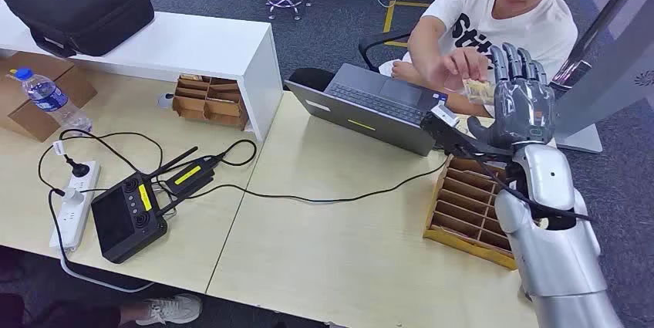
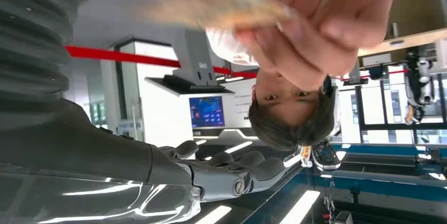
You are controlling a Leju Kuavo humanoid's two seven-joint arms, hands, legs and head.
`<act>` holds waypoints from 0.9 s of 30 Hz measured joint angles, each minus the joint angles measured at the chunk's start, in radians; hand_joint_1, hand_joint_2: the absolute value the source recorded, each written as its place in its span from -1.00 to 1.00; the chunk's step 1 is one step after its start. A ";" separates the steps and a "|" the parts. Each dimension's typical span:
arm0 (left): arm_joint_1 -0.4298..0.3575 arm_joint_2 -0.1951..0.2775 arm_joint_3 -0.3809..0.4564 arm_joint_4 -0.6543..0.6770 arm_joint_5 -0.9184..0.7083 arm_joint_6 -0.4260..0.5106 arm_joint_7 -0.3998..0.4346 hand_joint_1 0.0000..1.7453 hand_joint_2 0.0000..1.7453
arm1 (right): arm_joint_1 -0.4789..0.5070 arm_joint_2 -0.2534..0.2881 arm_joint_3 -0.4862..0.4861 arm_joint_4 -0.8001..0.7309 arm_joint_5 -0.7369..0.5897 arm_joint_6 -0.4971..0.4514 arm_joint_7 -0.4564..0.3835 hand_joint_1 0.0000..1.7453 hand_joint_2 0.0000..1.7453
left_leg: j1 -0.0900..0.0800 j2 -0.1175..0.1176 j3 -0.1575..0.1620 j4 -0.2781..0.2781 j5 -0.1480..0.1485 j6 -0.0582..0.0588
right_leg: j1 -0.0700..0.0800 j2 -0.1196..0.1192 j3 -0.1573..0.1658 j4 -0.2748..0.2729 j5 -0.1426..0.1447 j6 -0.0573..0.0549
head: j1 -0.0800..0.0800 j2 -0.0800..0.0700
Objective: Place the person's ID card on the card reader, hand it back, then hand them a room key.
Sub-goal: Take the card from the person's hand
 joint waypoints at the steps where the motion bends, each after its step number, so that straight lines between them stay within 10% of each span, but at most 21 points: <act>1: 0.000 0.000 -0.001 0.000 -0.002 -0.001 0.001 -1.00 1.00 | -0.006 0.000 0.000 0.011 0.007 0.000 0.004 -1.00 1.00 | 0.000 0.000 0.000 0.000 0.000 0.000 | 0.000 0.000 0.000 0.000 0.000 0.000 | 0.000 0.000; 10: -0.003 0.000 -0.017 -0.001 -0.019 -0.007 0.011 -1.00 1.00 | -0.051 0.000 -0.023 0.124 0.040 -0.008 0.032 -1.00 1.00 | 0.000 0.000 0.000 0.000 0.000 0.000 | 0.000 0.000 0.000 0.000 0.000 0.000 | 0.000 0.000; 14: -0.003 0.000 -0.020 -0.001 -0.022 -0.008 0.013 -1.00 1.00 | -0.054 0.000 -0.031 0.144 0.041 -0.013 0.033 0.95 1.00 | 0.000 0.000 0.000 0.000 0.000 0.000 | 0.000 0.000 0.000 0.000 0.000 0.000 | 0.000 0.000; 27: -0.004 0.000 -0.026 -0.001 -0.040 -0.008 0.018 -1.00 1.00 | -0.022 0.000 -0.085 0.134 0.036 -0.048 -0.021 1.00 1.00 | 0.000 0.000 0.000 0.000 0.000 0.000 | 0.000 0.000 -0.001 0.000 0.000 0.000 | 0.000 0.000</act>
